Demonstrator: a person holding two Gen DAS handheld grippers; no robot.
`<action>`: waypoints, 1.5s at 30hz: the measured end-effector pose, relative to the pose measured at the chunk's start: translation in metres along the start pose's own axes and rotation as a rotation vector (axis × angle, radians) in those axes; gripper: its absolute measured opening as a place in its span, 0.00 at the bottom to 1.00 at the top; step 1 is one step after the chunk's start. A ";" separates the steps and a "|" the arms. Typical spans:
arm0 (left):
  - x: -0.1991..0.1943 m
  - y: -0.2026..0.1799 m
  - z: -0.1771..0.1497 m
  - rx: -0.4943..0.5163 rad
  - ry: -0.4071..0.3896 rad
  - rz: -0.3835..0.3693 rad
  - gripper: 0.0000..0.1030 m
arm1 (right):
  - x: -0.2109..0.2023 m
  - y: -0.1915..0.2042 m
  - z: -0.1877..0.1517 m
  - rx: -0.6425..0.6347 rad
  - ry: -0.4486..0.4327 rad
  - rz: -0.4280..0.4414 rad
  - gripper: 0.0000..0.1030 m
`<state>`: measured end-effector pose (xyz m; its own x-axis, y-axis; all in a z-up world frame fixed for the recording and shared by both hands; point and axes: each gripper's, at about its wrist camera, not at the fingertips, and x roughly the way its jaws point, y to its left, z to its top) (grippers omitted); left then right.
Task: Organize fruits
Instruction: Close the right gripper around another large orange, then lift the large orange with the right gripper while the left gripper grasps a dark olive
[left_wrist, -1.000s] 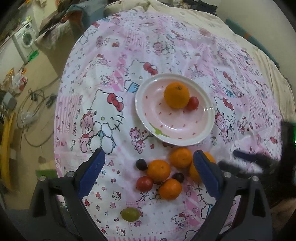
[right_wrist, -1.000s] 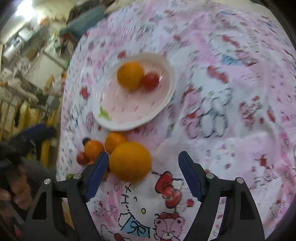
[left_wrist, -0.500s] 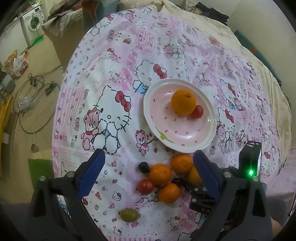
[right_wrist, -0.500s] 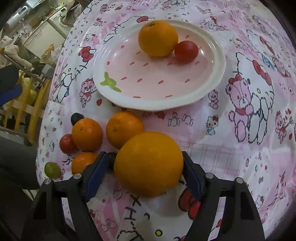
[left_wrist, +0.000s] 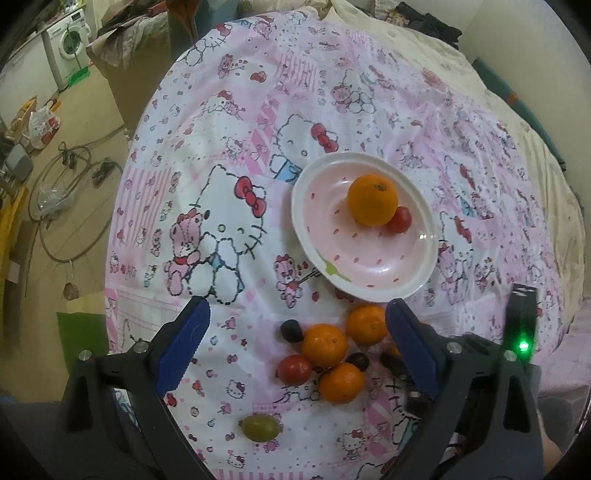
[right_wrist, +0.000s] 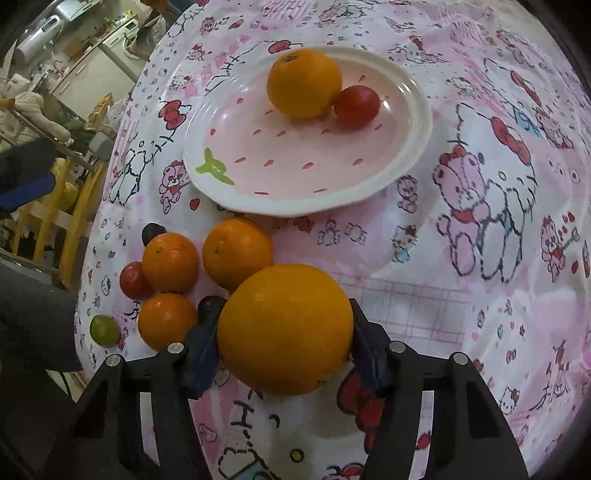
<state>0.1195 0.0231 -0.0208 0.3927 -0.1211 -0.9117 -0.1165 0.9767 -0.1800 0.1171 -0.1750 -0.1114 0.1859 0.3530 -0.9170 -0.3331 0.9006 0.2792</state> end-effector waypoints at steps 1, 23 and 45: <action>0.000 0.002 0.000 -0.005 0.000 0.005 0.92 | -0.003 -0.003 -0.001 0.006 -0.004 0.006 0.61; 0.018 0.018 -0.003 -0.102 0.061 0.055 0.92 | -0.074 -0.034 -0.019 0.096 -0.252 0.140 0.61; 0.088 0.013 -0.013 -0.204 0.283 0.018 0.34 | -0.072 -0.055 -0.006 0.197 -0.277 0.157 0.61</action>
<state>0.1405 0.0225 -0.1087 0.1234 -0.1764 -0.9766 -0.3127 0.9271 -0.2069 0.1168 -0.2519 -0.0622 0.3985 0.5214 -0.7545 -0.1978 0.8522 0.4844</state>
